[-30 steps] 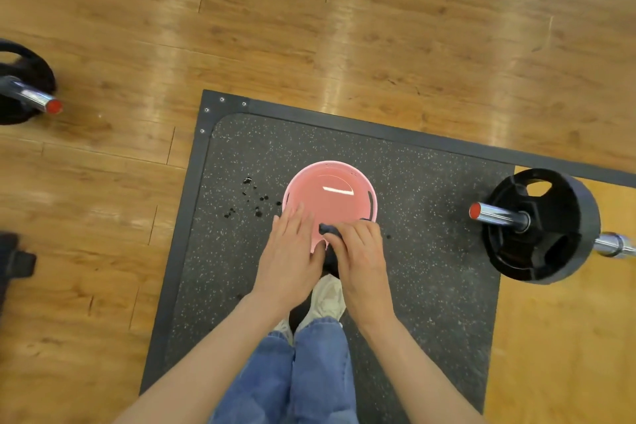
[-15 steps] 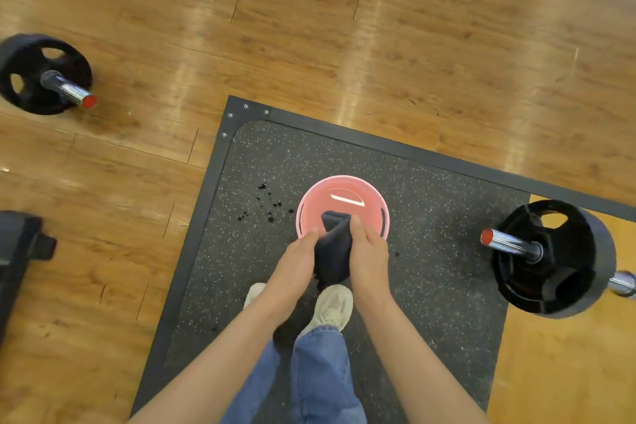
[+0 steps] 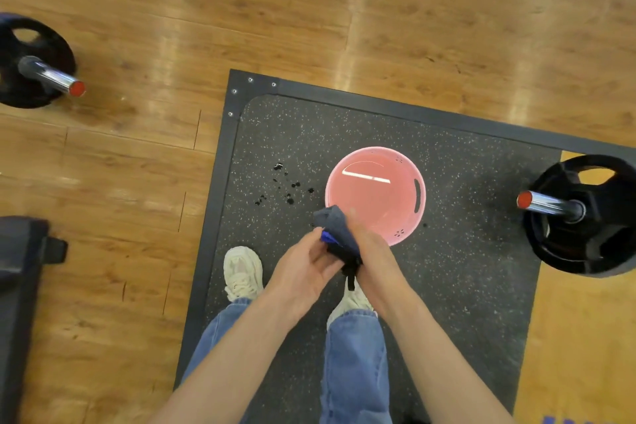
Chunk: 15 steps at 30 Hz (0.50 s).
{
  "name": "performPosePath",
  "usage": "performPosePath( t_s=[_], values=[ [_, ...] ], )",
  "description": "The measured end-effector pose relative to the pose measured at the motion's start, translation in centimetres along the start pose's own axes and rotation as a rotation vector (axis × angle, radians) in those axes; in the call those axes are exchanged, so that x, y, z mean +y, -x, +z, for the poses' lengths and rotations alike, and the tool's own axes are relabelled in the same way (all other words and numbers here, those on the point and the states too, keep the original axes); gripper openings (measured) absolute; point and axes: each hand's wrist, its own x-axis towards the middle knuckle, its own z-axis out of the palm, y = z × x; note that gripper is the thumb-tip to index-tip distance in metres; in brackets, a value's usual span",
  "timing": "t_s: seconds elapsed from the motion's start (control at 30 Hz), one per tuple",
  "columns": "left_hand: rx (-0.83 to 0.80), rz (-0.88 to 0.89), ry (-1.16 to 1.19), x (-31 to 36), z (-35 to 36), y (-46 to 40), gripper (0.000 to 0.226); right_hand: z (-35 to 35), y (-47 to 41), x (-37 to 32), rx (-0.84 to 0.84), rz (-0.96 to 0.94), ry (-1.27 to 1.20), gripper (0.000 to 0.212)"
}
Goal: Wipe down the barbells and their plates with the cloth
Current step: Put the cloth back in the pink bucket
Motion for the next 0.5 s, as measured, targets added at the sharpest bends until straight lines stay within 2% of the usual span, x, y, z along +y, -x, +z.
performPosePath(
  t_s=[0.07, 0.1, 0.17, 0.27, 0.33, 0.43, 0.5],
  values=[
    [-0.004, 0.0, -0.119, 0.8, -0.8, 0.1, 0.028, 0.1, 0.0, 0.9, -0.115, -0.07, 0.107, 0.057],
    [0.005, 0.0, -0.215, 1.1, -1.2, 0.1, 0.029, 0.2, -0.1, 1.2, -0.109, -0.099, 0.154, 0.061],
    [0.025, 0.016, -0.407, 1.8, -1.9, -0.1, 0.033, 0.3, -0.6, 2.1, -0.066, -0.142, 0.175, 0.052],
    [0.124, 0.073, -0.61, 2.4, -2.4, -0.6, 0.021, 1.1, -1.6, 2.9, 0.048, -0.045, -0.094, 0.033],
    [0.108, 0.128, -0.667, 2.2, -2.5, -0.6, 0.013, 1.3, -1.8, 3.1, 0.115, 0.053, -0.219, 0.037],
    [0.115, 0.207, -0.657, 0.9, -2.4, -0.6, 0.034, 1.4, -1.7, 3.4, 0.098, 0.054, -0.179, 0.037],
    [0.165, 0.271, -0.657, 0.2, -2.4, -1.0, 0.031, 1.4, -1.8, 3.6, 0.126, 0.058, -0.26, 0.037]
  ],
)
